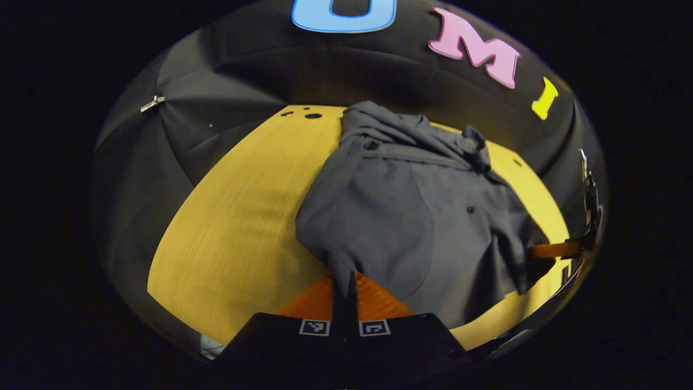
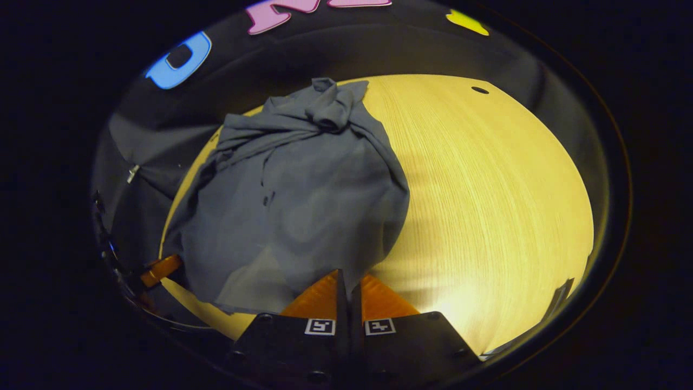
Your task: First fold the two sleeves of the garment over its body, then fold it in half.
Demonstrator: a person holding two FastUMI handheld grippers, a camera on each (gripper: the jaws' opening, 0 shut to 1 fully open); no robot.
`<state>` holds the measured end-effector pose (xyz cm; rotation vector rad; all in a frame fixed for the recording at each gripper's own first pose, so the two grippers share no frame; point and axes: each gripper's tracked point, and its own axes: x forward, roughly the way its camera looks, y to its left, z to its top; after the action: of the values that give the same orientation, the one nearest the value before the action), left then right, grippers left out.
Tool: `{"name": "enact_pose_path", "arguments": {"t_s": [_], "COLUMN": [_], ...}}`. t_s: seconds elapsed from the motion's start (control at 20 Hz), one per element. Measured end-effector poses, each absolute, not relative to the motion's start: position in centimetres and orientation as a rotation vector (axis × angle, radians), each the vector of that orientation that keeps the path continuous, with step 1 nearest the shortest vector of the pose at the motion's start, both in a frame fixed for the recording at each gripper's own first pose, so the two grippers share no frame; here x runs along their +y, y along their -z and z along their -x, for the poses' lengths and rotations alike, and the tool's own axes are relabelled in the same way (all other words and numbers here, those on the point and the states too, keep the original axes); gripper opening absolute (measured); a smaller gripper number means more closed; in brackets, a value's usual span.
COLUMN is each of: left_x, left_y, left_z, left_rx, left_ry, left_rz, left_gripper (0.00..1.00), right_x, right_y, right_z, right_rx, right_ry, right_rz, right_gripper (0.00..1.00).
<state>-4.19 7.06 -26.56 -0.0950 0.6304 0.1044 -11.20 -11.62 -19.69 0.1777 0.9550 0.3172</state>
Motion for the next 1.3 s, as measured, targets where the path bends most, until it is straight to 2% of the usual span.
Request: {"name": "enact_pose_path", "arguments": {"t_s": [0.1,0.15,0.2,0.35,0.4,0.45,0.6,0.65,0.8,1.05,1.1,1.15,1.3], "left_x": [6.1,5.9,5.9,5.7,5.6,5.4,5.1,5.1,4.7,5.2,5.3,5.2,5.0], "left_y": [24.7,23.9,23.2,21.7,21.2,20.6,19.7,19.3,18.1,15.0,14.3,13.7,11.6], "left_z": [3.7,3.5,3.2,2.1,2.0,1.7,0.8,0.4,-0.9,-5.5,-6.7,-8.0,-11.7], "left_rx": [0.584,0.566,0.551,0.517,0.504,0.491,0.468,0.461,0.437,0.362,0.342,0.323,0.260], "left_ry": [-0.072,-0.064,-0.057,-0.055,-0.052,-0.048,-0.039,-0.037,-0.025,-0.011,-0.008,-0.002,0.017], "left_rz": [0.159,0.178,0.190,0.211,0.219,0.226,0.223,0.224,0.230,0.248,0.251,0.256,0.260], "left_gripper": [0.02,0.06,0.02,0.05,0.05,0.05,0.02,0.05,0.06,0.05,0.05,0.05,0.05], "right_x": [-10.2,-9.3,-8.6,-6.9,-6.3,-5.8,-5.2,-4.9,-4.4,-2.9,-2.5,-1.9,-0.5], "right_y": [17.9,17.1,16.3,14.3,13.6,13.1,12.8,12.6,11.6,10.0,9.8,9.6,8.7], "right_z": [10.4,10.1,9.5,8.9,8.5,8.0,6.5,5.9,4.1,0.2,-0.9,-2.1,-5.3], "right_rx": [0.911,0.891,0.870,0.822,0.804,0.789,0.774,0.765,0.722,0.633,0.616,0.599,0.538], "right_ry": [-0.345,-0.369,-0.390,-0.439,-0.451,-0.464,-0.473,-0.473,-0.484,-0.511,-0.514,-0.519,-0.531], "right_rz": [-0.235,-0.249,-0.248,-0.239,-0.247,-0.257,-0.265,-0.269,-0.262,-0.255,-0.258,-0.262,-0.254], "right_gripper": [0.05,0.05,0.05,0.05,0.00,0.05,0.05,0.05,0.05,0.05,0.00,0.05,0.05]}}
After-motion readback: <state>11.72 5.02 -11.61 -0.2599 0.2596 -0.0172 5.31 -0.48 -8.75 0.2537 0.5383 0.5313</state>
